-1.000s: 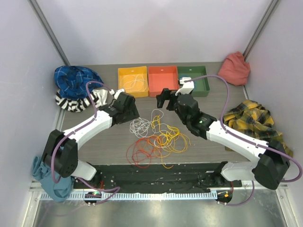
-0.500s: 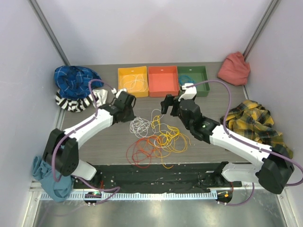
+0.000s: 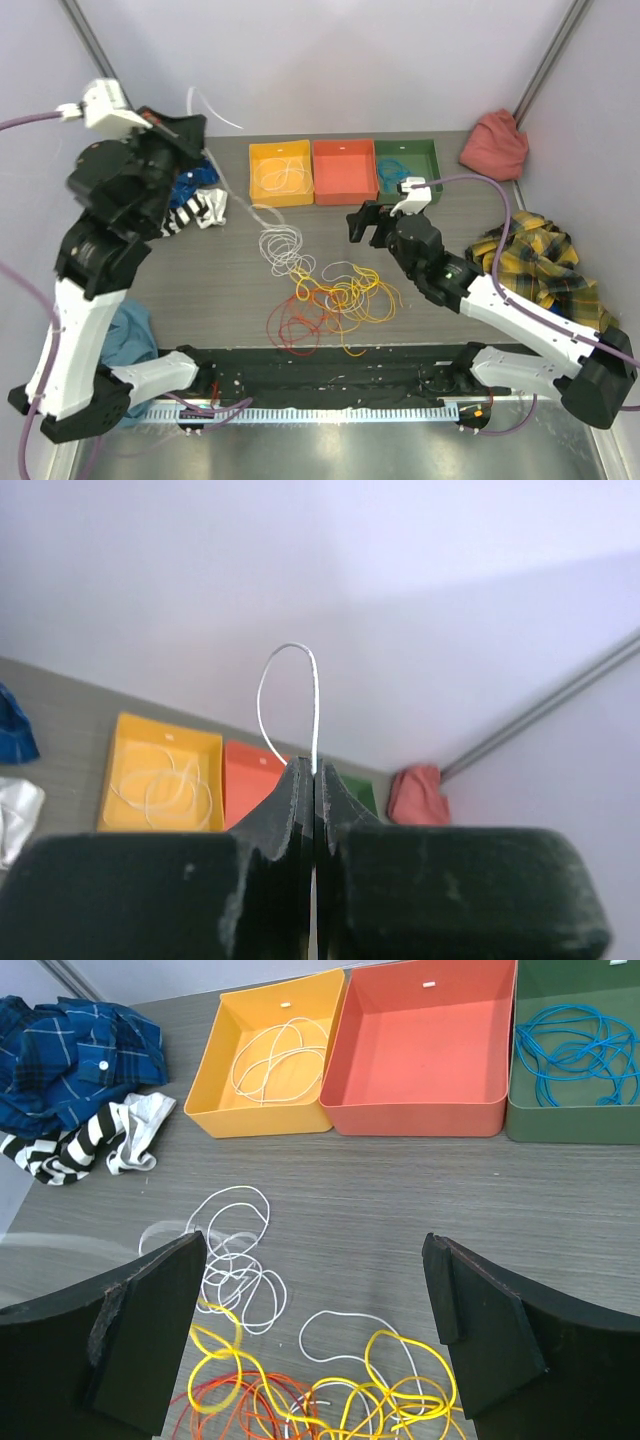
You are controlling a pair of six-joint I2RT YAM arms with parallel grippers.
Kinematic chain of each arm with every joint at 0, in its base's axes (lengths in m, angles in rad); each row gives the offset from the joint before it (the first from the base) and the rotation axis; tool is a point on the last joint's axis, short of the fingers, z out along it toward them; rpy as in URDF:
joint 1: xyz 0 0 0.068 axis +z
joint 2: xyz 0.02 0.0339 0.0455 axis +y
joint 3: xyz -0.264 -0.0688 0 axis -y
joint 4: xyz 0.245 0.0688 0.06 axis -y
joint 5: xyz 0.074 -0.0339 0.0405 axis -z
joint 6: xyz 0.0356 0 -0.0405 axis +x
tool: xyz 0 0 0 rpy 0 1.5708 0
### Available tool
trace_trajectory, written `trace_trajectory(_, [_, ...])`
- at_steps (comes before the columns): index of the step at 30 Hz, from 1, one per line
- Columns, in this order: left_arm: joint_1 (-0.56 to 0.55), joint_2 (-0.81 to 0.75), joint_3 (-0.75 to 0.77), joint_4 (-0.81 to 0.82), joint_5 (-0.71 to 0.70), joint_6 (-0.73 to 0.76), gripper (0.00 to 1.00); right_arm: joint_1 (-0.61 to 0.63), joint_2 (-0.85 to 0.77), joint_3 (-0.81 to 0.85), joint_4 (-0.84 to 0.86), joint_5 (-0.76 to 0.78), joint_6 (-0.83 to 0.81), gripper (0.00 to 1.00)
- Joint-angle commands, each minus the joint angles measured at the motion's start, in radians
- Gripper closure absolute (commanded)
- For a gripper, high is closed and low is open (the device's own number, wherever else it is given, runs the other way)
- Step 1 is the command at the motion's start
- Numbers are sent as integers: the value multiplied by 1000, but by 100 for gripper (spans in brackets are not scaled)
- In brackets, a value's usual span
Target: Untangle the cables
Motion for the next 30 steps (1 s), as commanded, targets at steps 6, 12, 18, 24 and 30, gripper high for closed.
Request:
trace_trajectory(6, [-6, 10, 237, -57, -161, 198, 100, -2, -52, -17, 5, -8, 15, 1])
trace_trajectory(12, [-4, 50, 209, -120, -180, 209, 100, 0, -49, -37, 11, -13, 26, 1])
trace_trajectory(18, [-4, 33, -19, -71, -238, 197, 100, -2, -67, -59, 8, 4, 16, 1])
trace_trajectory(24, [3, 150, 108, -13, -233, 249, 100, 0, -69, -68, 8, -2, 25, 1])
trace_trajectory(30, [17, 334, 280, 53, -198, 290, 100, -2, -88, -79, -12, -48, 79, 1])
